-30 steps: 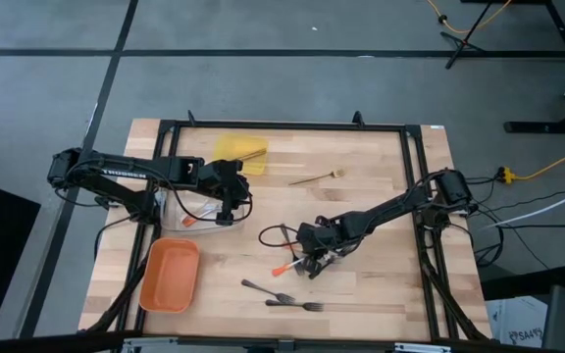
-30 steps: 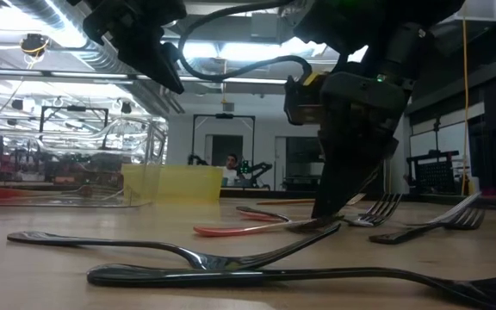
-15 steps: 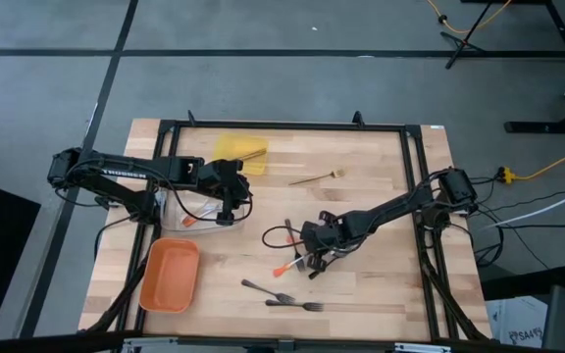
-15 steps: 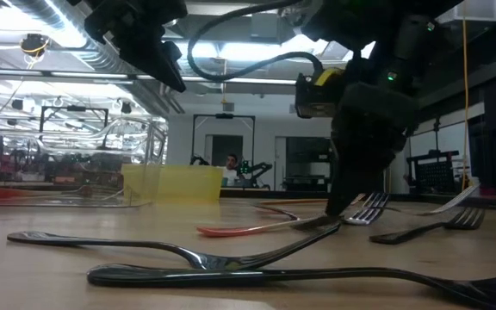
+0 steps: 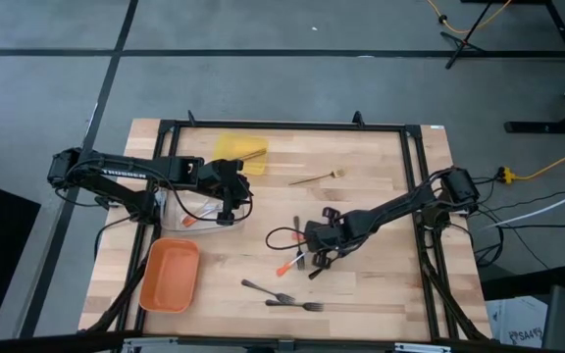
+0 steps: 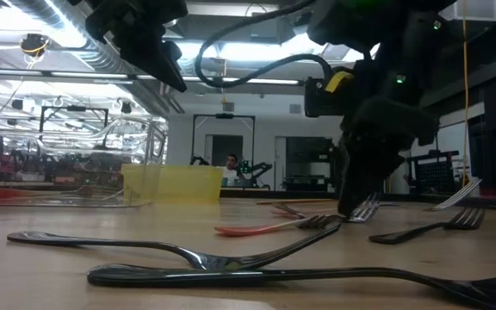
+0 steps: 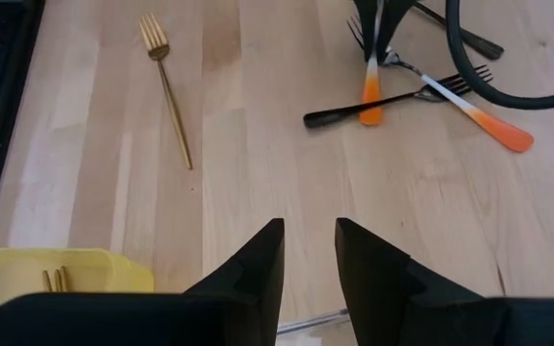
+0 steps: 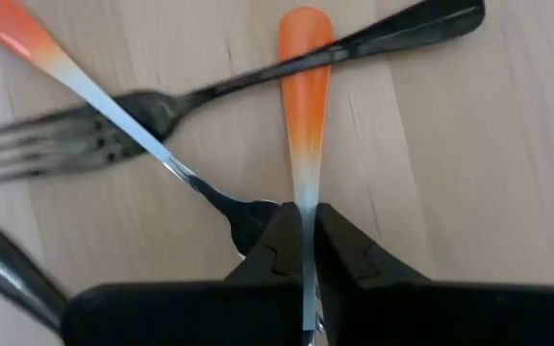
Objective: Sort silverware by color (type)
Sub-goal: Put the orange fork into the transparent bin
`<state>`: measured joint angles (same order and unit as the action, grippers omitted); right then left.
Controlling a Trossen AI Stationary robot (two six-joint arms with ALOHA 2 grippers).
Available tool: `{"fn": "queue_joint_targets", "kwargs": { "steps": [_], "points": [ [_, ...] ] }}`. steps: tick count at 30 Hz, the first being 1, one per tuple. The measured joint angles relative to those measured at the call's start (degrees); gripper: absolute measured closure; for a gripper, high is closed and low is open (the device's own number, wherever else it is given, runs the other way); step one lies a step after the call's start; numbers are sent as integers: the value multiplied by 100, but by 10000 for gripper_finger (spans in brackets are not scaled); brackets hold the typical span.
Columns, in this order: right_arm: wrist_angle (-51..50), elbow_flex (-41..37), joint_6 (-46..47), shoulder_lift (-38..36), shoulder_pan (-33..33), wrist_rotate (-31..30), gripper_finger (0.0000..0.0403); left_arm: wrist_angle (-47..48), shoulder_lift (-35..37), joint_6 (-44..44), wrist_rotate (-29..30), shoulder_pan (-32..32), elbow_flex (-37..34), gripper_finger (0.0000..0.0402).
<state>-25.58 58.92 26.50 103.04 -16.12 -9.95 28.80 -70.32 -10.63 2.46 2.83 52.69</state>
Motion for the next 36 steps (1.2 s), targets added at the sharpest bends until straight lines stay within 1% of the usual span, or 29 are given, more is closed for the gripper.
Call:
{"fn": "queue_joint_targets", "kwargs": {
  "steps": [5, 8, 14, 20, 25, 30, 33, 36],
  "points": [
    [-145, 6, -23, -185, 2, -14, 402, -74, -2, -1, 0, -1, 0, 311],
    [-459, 96, -118, -292, 0, -171, 402, -120, -2, -1, 0, 0, 0, 311],
    [-1403, 500, -310, -326, 2, -853, 402, -198, -2, -1, 0, 4, 0, 311],
    [-1754, 726, -640, -326, 0, -1531, 402, -293, -2, -1, 0, 4, 0, 311],
    [-1765, 919, -1099, -326, 2, -1952, 402, -379, -2, 4, 0, 4, 0, 311],
    [-1698, 1105, -1718, -326, 0, -2389, 403, -675, -2, 20, -2, 4, 0, 311],
    [-1507, 1167, -2137, -326, 2, -2657, 401, -854, -2, 234, -2, 4, 0, 311],
    [-1101, 1176, -2658, -326, 2, -2765, 401, -964, -2, 512, -2, 4, 0, 311]
  ]
}}
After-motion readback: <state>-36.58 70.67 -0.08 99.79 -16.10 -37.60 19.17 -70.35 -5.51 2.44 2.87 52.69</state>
